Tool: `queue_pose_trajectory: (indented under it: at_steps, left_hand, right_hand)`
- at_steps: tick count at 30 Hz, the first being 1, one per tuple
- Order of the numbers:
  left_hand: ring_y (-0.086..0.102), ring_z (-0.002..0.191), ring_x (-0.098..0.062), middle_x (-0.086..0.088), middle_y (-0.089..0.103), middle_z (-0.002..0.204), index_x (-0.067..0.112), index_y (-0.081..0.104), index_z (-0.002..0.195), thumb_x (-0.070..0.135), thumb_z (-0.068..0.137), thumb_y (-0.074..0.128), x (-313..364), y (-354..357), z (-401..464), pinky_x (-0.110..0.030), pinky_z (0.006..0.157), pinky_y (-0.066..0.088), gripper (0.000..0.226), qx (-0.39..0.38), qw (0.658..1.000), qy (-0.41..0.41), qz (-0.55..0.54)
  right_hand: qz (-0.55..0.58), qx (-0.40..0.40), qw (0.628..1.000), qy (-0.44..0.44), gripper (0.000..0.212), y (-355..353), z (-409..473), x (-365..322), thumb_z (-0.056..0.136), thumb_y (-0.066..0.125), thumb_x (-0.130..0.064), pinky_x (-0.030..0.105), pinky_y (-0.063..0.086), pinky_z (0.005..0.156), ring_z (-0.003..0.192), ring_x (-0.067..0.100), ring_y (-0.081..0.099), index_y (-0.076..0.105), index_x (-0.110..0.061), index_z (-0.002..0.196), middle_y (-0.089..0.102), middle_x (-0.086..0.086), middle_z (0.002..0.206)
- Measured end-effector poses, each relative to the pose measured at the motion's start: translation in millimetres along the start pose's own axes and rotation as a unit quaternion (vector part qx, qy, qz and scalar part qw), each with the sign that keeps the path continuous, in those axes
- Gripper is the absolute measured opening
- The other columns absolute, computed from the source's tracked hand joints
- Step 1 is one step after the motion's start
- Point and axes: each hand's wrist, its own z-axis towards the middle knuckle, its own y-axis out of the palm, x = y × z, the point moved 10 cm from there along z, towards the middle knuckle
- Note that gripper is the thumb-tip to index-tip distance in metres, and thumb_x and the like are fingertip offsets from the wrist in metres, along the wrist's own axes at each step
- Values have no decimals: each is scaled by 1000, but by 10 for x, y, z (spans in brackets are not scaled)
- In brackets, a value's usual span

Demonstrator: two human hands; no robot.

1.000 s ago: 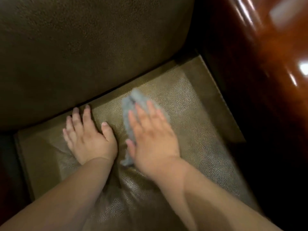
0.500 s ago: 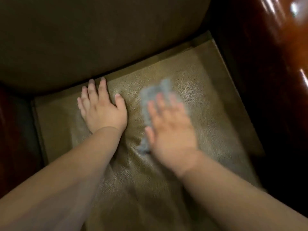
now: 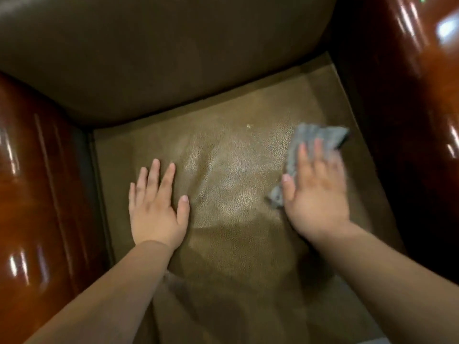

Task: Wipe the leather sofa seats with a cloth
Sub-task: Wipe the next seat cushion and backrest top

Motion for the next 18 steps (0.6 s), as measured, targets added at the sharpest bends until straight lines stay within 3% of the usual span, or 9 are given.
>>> queue_pose_trajectory:
  at_steps: [3, 5, 7, 9, 11, 13, 15, 18]
  left_hand:
    - [13, 161, -28, -2, 19, 175, 30, 31, 165, 52, 97, 37, 3, -9, 1, -52, 131, 10, 72, 7, 1000, 15, -4]
    - [13, 161, -28, -2, 20, 175, 30, 31, 165, 53, 96, 37, -7, -39, -11, -54, 130, 11, 72, 9, 1000, 20, -9]
    - [13, 161, -29, -3, 20, 174, 29, 32, 164, 56, 96, 38, 9, -46, 8, -56, 130, 11, 74, 11, 1000, 23, -10]
    - [14, 161, -30, -3, 21, 174, 28, 33, 164, 58, 95, 38, 3, -27, 12, -58, 129, 10, 75, 18, 1000, 21, -14]
    - [15, 161, -31, -4, 22, 174, 28, 34, 163, 58, 95, 38, -10, -14, -6, -59, 129, 10, 75, 28, 999, 20, -17]
    - [15, 161, -31, -4, 22, 174, 28, 35, 163, 58, 95, 39, -15, -4, -8, -60, 129, 9, 75, 24, 999, 19, -20]
    - [14, 161, -30, -3, 21, 174, 29, 33, 164, 59, 95, 38, -19, -18, -9, -62, 128, 9, 75, 15, 1000, 12, -3]
    - [12, 161, -28, -1, 17, 175, 32, 27, 165, 61, 96, 34, -18, -11, 5, -66, 127, 9, 75, 0, 1000, 3, 26]
  right_hand:
    - [-19, -46, 976, -212, 72, 217, -601, -738, 100, 40, -52, 52, 13, 128, 158, 36, 14, 34, -14, 161, 27, 13, 168]
    - [-31, -74, 945, -316, 70, 248, -805, -687, 100, 41, -56, 48, 16, 129, 158, 31, 18, 39, -18, 160, 35, 6, 166]
    - [-38, -57, 956, -286, 71, 187, -624, -185, 99, 42, -55, 48, 21, 127, 154, 32, 31, 44, -14, 157, 42, 10, 161]
    - [-11, -41, 992, -120, 78, 36, -297, 553, 99, 35, -56, 45, 17, 129, 157, 29, 23, 34, -8, 160, 28, 14, 168]
    - [29, -49, 997, 60, 82, -10, -199, 1003, 97, 26, -55, 36, 6, 130, 160, 23, 8, 21, -9, 164, 8, 10, 174]
    - [34, 0, 992, 125, 81, -23, -231, 848, 96, 28, -53, 45, 12, 129, 158, 31, 14, 23, -7, 163, 13, 16, 172]
    - [14, 34, 997, 72, 78, -45, -279, 250, 97, 36, -51, 55, 20, 126, 154, 40, 24, 32, -5, 160, 23, 22, 168]
    - [-2, 12, 988, -152, 70, 111, -588, -971, 98, 46, -46, 53, 15, 127, 156, 38, 18, 39, -11, 158, 31, 18, 166]
